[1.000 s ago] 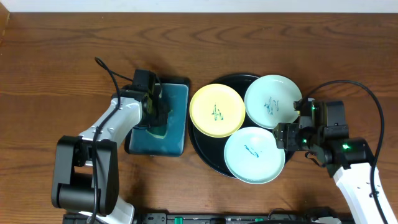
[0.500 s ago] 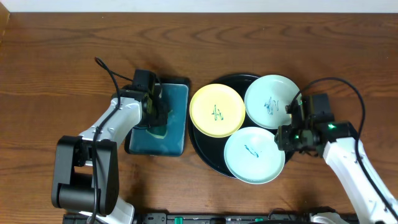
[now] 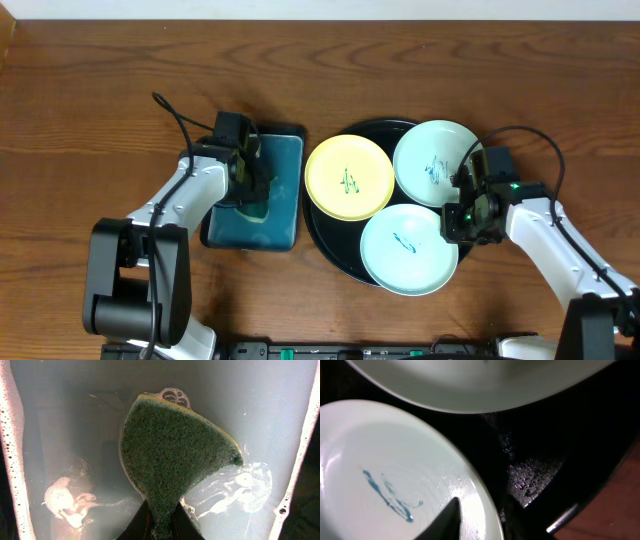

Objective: Clean dirty plates on tray and stack at the side

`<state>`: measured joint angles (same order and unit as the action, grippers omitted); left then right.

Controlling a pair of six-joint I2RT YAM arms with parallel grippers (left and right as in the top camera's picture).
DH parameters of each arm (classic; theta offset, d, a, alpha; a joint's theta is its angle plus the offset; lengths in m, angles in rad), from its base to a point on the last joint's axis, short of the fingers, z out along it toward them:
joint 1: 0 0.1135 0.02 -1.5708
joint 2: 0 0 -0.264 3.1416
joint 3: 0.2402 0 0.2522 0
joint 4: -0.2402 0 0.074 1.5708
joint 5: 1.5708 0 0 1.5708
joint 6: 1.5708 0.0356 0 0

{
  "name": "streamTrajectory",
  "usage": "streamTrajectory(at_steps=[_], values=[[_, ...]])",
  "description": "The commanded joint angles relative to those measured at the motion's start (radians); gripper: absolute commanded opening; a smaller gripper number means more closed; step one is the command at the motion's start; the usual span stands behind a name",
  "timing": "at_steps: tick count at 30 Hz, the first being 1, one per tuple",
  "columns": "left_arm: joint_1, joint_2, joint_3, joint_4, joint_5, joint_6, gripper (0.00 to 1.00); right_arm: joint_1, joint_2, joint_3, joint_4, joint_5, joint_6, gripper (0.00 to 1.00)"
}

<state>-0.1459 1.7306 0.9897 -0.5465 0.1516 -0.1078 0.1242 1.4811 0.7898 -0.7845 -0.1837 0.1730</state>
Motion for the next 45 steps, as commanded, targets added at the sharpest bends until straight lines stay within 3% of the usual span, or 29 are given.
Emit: streamTrajectory(at_steps=[1, 9, 26, 38, 45], values=[[-0.002, 0.014, -0.019, -0.017, -0.002, -0.006, 0.07, 0.008, 0.024, 0.012, 0.007, -0.001, -0.002, 0.20], [-0.002, 0.014, -0.019, -0.017, -0.002, -0.010, 0.07, 0.008, 0.043, 0.012, 0.008, -0.001, 0.000, 0.01], [-0.002, -0.004, 0.000, -0.061, -0.002, -0.023, 0.08, 0.009, 0.043, 0.012, 0.000, -0.008, 0.043, 0.02], [-0.002, -0.286, 0.028, -0.105, -0.002, -0.045, 0.08, 0.009, 0.043, 0.012, 0.014, -0.061, 0.048, 0.01], [-0.002, -0.319, 0.028, -0.112, -0.002, -0.047, 0.07, 0.009, 0.043, 0.012, 0.024, -0.061, 0.051, 0.01]])
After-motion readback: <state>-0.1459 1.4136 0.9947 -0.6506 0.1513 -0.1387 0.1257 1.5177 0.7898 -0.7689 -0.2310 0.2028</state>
